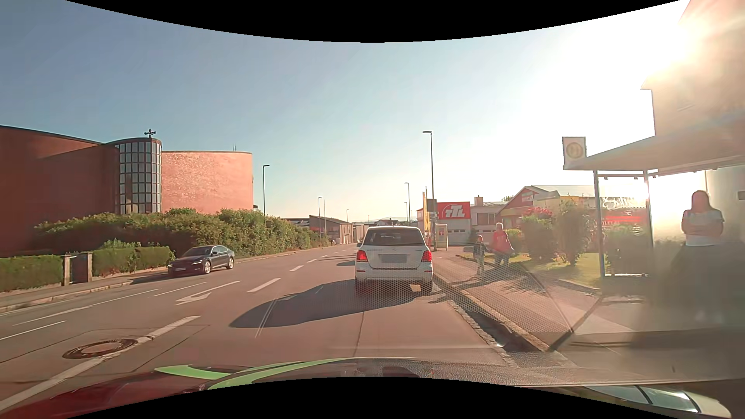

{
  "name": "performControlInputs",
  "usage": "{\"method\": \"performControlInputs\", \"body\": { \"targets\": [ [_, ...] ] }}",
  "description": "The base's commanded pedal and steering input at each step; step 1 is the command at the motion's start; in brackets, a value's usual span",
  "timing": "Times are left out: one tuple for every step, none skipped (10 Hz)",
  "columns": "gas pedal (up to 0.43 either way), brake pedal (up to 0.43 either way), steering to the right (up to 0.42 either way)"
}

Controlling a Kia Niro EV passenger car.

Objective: Follow the waypoints while adhering to traffic rules and regulations

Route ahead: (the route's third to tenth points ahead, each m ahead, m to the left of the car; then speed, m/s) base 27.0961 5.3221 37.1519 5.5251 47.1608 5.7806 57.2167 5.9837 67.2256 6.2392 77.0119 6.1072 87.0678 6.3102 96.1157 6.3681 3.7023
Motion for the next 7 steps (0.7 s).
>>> {"method": "performControlInputs", "body": {
  "targets": [
    [0.0, 0.061, 0.003],
    [0.0, 0.067, 0.003],
    [0.0, 0.067, 0.003],
    [0.0, 0.067, 0.003],
    [0.0, 0.067, 0.003],
    [0.0, 0.037, 0.003],
    [0.0, 0.0, 0.003]
  ]
}}
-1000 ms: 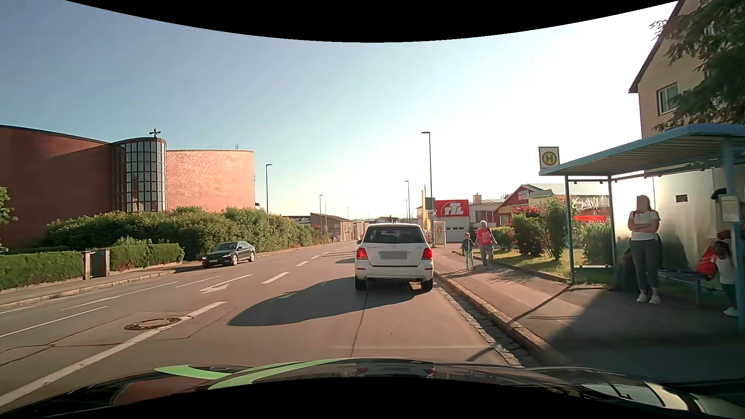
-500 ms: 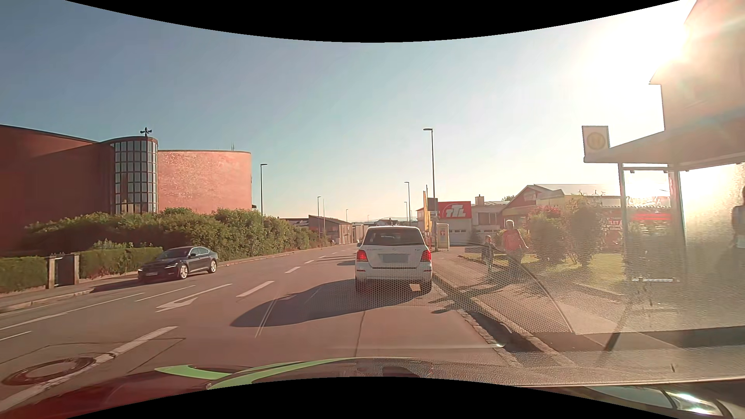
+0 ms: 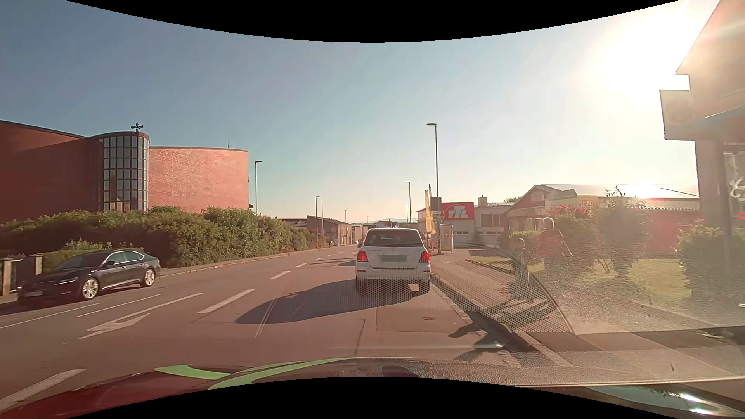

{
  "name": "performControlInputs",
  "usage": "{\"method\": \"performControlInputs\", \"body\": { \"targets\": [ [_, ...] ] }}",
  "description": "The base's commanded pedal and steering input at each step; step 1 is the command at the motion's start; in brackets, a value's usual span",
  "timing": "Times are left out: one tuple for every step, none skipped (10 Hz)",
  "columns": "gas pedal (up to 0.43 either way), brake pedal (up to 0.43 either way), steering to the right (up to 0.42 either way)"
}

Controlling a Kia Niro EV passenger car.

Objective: Follow the waypoints while adhering to traffic rules and regulations

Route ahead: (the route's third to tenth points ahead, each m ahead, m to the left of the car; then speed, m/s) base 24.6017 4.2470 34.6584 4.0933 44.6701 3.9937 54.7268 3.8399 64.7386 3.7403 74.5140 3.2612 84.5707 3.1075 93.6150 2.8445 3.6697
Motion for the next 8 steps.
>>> {"method": "performControlInputs", "body": {
  "targets": [
    [0.0, 0.0, 0.003],
    [0.0, 0.0, 0.003],
    [0.0, 0.0, 0.004],
    [0.0, 0.0, 0.004],
    [0.0, 0.0, 0.004],
    [0.0, 0.0, 0.004],
    [0.0, 0.0, 0.003],
    [0.0, 0.0, 0.004]
  ]
}}
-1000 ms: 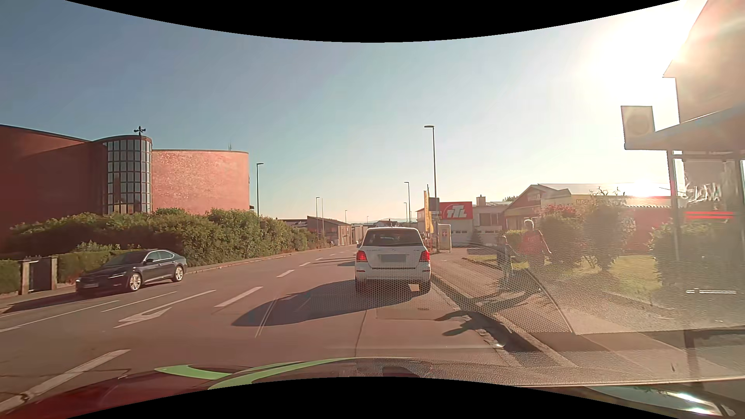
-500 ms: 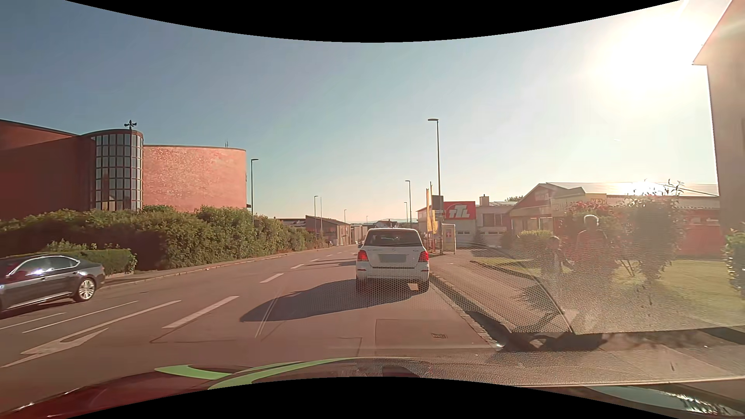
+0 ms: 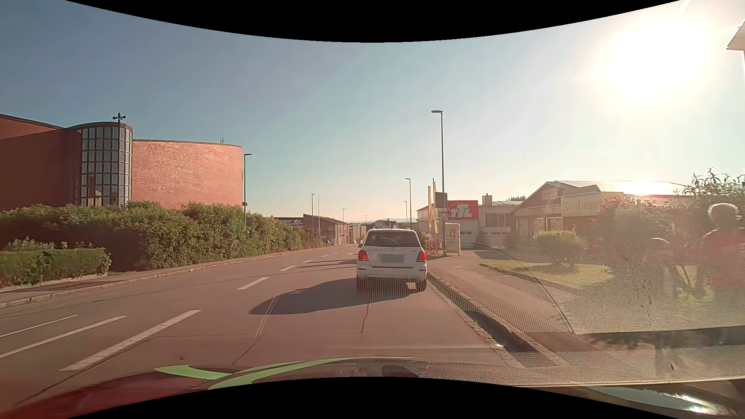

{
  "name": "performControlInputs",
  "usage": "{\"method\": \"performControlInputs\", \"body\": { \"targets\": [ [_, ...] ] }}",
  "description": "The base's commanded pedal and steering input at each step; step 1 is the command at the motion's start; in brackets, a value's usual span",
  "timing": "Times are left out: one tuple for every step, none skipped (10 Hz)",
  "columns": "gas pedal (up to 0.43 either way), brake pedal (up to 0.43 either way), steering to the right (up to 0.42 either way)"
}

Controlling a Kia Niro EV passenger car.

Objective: Follow the waypoints while adhering to traffic rules and regulations

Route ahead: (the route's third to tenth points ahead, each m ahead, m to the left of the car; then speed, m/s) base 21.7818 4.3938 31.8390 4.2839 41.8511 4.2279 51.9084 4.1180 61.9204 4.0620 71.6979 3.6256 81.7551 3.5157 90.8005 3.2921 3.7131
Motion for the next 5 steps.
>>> {"method": "performControlInputs", "body": {
  "targets": [
    [0.0, 0.0, 0.004],
    [0.0, 0.0, 0.004],
    [0.0, 0.0, 0.004],
    [0.0, 0.0, 0.004],
    [0.0, 0.0, 0.004]
  ]
}}
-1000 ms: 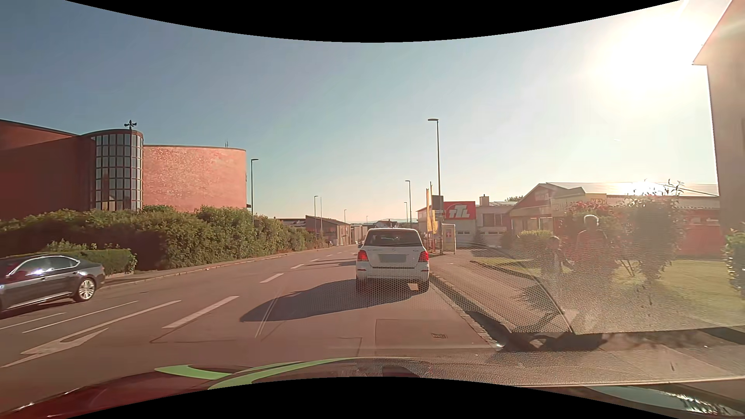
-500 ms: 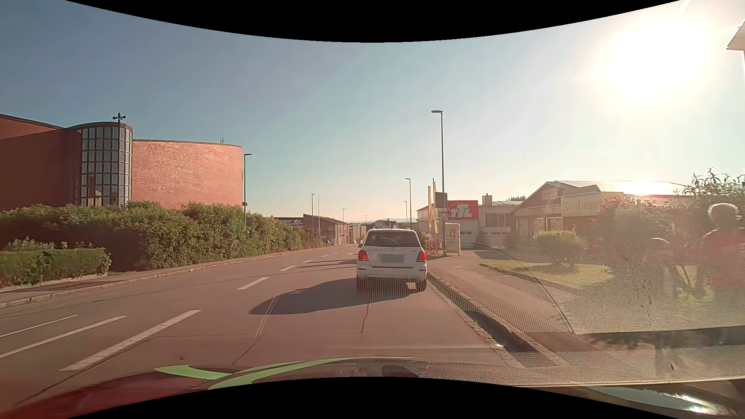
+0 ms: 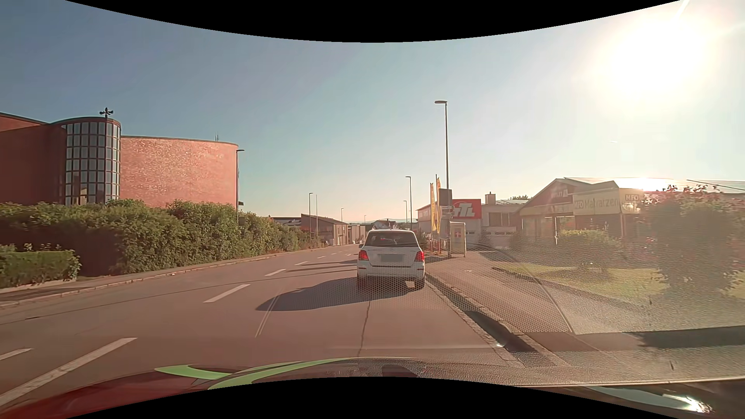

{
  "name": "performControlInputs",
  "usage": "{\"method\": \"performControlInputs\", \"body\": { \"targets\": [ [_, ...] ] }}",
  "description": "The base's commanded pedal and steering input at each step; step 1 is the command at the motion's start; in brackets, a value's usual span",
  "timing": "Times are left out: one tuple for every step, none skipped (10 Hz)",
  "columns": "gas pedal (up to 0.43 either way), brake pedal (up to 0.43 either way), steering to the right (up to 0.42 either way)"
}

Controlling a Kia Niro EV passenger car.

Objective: Follow the waypoints while adhering to traffic rules and regulations

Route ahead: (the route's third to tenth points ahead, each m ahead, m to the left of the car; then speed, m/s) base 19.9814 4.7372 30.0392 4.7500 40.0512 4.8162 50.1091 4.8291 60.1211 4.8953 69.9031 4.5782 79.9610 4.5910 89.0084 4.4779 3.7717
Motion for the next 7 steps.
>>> {"method": "performControlInputs", "body": {
  "targets": [
    [0.008, 0.0, 0.004],
    [0.02, 0.0, 0.004],
    [0.02, 0.0, 0.002],
    [0.028, 0.0, 0.002],
    [0.028, 0.0, 0.002],
    [0.039, 0.0, 0.002],
    [0.039, 0.0, 0.001]
  ]
}}
